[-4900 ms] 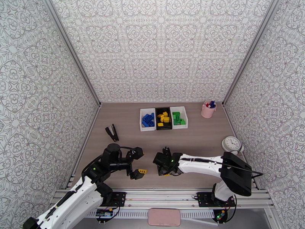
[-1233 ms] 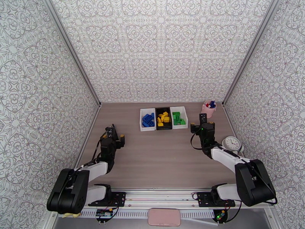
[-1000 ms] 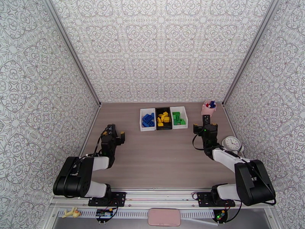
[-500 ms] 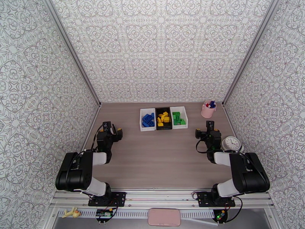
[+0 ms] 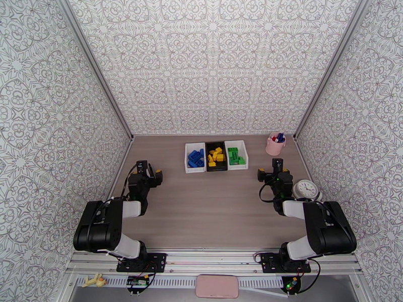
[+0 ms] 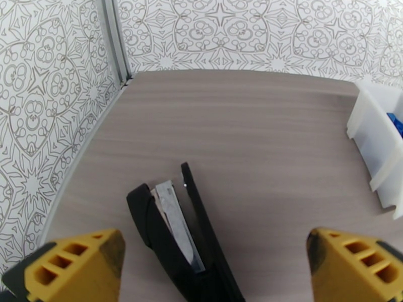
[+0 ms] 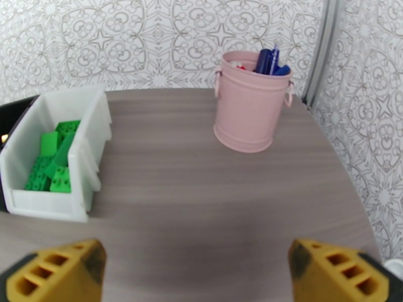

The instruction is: Sort the legos into containers by color

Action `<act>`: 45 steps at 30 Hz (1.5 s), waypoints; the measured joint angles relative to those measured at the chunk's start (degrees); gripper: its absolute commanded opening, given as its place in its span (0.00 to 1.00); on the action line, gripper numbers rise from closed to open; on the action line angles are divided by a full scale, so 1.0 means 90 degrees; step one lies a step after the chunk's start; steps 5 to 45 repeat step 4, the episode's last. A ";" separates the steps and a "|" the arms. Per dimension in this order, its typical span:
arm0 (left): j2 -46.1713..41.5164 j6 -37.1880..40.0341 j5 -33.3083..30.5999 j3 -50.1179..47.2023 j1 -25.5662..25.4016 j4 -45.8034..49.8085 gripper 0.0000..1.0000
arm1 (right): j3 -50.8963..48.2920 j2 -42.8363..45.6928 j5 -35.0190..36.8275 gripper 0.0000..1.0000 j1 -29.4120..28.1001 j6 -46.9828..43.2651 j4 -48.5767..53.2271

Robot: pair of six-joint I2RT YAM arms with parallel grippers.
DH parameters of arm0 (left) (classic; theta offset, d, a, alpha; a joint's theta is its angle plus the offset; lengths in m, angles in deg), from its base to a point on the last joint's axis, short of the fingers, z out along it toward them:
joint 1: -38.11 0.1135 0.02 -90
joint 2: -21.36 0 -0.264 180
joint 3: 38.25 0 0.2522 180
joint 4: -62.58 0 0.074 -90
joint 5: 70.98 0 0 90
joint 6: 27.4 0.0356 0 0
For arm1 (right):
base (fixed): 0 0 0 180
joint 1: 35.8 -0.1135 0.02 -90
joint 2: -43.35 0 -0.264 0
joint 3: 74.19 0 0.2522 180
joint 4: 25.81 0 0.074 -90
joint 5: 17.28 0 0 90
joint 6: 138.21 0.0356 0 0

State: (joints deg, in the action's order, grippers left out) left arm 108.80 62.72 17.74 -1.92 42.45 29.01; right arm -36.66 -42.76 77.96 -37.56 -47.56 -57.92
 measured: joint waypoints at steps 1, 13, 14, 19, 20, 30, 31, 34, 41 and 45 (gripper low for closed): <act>0.0000 0.0000 0.0002 0.0000 0.0000 0.0005 1.00 | 0.0000 0.0000 0.0000 1.00 0.0000 -0.0002 0.0000; 0.0000 0.0000 0.0002 0.0000 0.0000 0.0005 1.00 | 0.0000 0.0000 0.0000 1.00 0.0000 -0.0002 -0.0002; 0.0000 0.0000 0.0002 0.0000 0.0000 0.0005 1.00 | 0.0000 0.0000 0.0000 1.00 0.0000 -0.0002 -0.0002; 0.0000 0.0000 0.0002 0.0000 0.0000 0.0005 1.00 | 0.0000 0.0000 0.0000 1.00 0.0000 -0.0002 -0.0002; 0.0000 0.0000 0.0002 0.0000 0.0000 0.0005 1.00 | 0.0000 0.0000 0.0000 1.00 0.0000 -0.0002 -0.0002; 0.0000 0.0000 0.0002 0.0000 0.0000 0.0005 1.00 | 0.0000 0.0000 0.0000 1.00 0.0000 -0.0002 -0.0002; 0.0000 0.0000 0.0002 0.0000 0.0000 0.0005 1.00 | 0.0000 0.0000 0.0000 1.00 0.0000 -0.0002 -0.0002; 0.0000 0.0000 0.0002 0.0000 0.0000 0.0005 1.00 | 0.0000 0.0000 0.0000 1.00 0.0000 -0.0002 -0.0002; 0.0000 0.0000 0.0002 0.0000 0.0000 0.0005 1.00 | 0.0000 0.0000 0.0000 1.00 0.0000 -0.0002 -0.0002; 0.0000 0.0000 0.0002 0.0000 0.0000 0.0005 1.00 | 0.0000 0.0000 0.0000 1.00 0.0000 -0.0002 -0.0002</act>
